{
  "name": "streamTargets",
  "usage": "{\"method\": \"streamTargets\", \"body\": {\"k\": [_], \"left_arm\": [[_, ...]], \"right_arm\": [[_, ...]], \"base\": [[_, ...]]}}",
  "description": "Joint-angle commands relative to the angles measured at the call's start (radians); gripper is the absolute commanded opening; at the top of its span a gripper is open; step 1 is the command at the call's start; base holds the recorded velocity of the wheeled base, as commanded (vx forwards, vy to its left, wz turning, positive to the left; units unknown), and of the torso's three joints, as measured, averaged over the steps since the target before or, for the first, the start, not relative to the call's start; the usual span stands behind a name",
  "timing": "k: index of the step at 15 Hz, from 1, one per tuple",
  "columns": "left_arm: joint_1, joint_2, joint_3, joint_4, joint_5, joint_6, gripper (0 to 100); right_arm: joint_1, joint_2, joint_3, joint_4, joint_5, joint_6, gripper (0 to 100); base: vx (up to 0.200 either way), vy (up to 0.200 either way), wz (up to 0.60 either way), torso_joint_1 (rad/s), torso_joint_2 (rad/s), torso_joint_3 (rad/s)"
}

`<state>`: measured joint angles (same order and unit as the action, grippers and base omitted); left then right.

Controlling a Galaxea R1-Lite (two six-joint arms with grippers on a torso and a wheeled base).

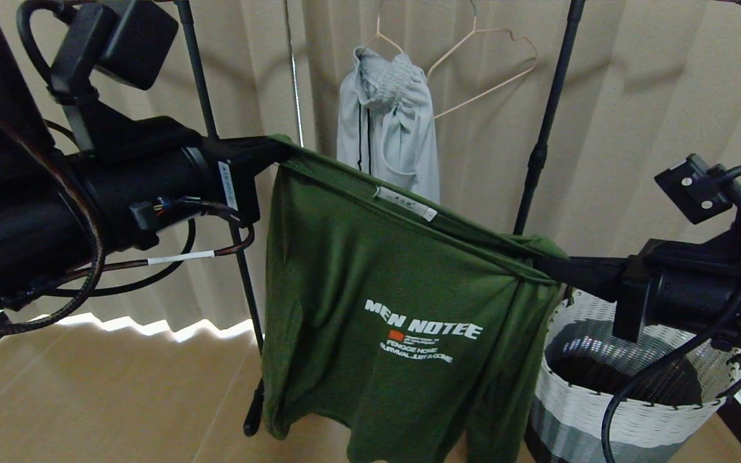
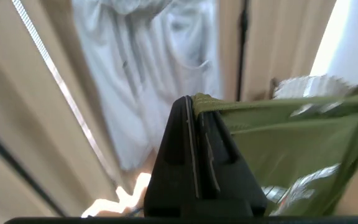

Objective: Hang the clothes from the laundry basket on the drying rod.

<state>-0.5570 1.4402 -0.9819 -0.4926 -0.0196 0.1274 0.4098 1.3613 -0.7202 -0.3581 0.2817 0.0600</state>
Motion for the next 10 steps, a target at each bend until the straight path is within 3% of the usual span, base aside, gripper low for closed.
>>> {"method": "streamTargets", "body": {"k": [1,4,6,10], "left_arm": [[-0.004,-0.006,-0.004,-0.003,0.001,0.003,0],[0.003,-0.014,-0.008,-0.015,0.000,0.006,0],[0.002,-0.015,0.000,-0.015,0.001,0.004,0],[0.000,-0.027,0.009,-0.017,0.000,0.003,0]], "right_arm": [[0.004,-0.002,-0.008,-0.025,0.001,0.001,0],[0.003,-0.002,-0.058,-0.113,0.002,0.003,0],[0.003,0.001,-0.105,-0.116,0.004,0.003,0],[0.000,-0.008,-0.099,-0.121,-0.004,0.001,0]], "base": [[0.000,0.000,0.00,0.000,0.00,0.000],[0.000,0.000,0.00,0.000,0.00,0.000],[0.000,0.000,0.00,0.000,0.00,0.000],[0.000,0.000,0.00,0.000,0.00,0.000]]}}
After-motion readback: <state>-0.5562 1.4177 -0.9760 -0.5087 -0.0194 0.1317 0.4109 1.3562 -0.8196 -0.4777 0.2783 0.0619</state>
